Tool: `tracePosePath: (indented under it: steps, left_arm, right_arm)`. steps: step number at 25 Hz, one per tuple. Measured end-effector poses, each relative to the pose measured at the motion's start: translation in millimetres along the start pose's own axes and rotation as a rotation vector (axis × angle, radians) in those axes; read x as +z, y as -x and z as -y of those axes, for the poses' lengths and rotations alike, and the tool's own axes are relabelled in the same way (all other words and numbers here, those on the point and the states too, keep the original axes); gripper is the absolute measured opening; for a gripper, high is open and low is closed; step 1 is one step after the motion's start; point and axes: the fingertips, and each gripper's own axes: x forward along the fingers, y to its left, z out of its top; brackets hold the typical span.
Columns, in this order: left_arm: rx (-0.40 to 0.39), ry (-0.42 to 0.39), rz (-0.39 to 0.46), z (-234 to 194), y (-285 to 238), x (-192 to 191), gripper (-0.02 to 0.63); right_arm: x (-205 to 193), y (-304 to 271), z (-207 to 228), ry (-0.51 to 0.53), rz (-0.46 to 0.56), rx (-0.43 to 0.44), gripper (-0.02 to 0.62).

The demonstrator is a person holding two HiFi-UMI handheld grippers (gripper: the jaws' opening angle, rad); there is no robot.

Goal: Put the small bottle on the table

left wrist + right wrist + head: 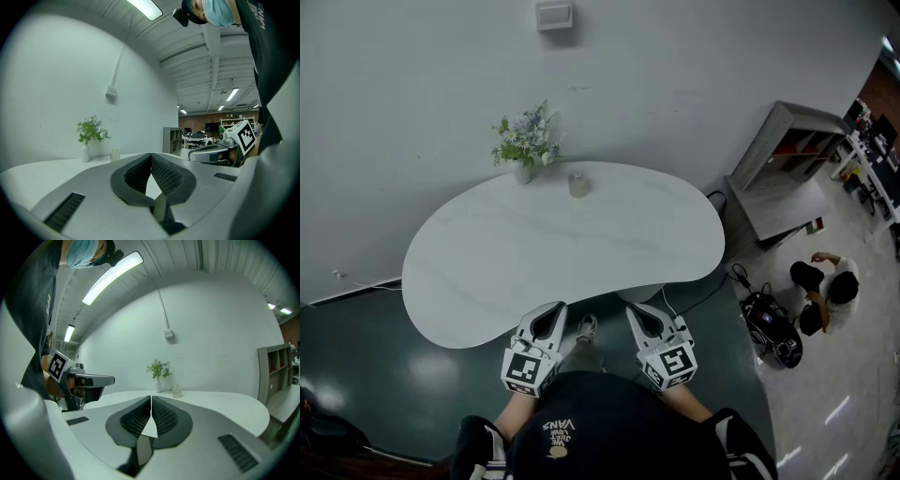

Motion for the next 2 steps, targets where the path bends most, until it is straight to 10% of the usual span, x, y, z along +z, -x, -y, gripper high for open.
tracePosePath:
  steps: [2]
  left_arm:
    - [0.005,-0.003,0.001,-1.4,-1.9,0.4,0.020]
  right_arm:
    - [1.8,-1.4,0.9,0.003,0.006,0.003,0.048]
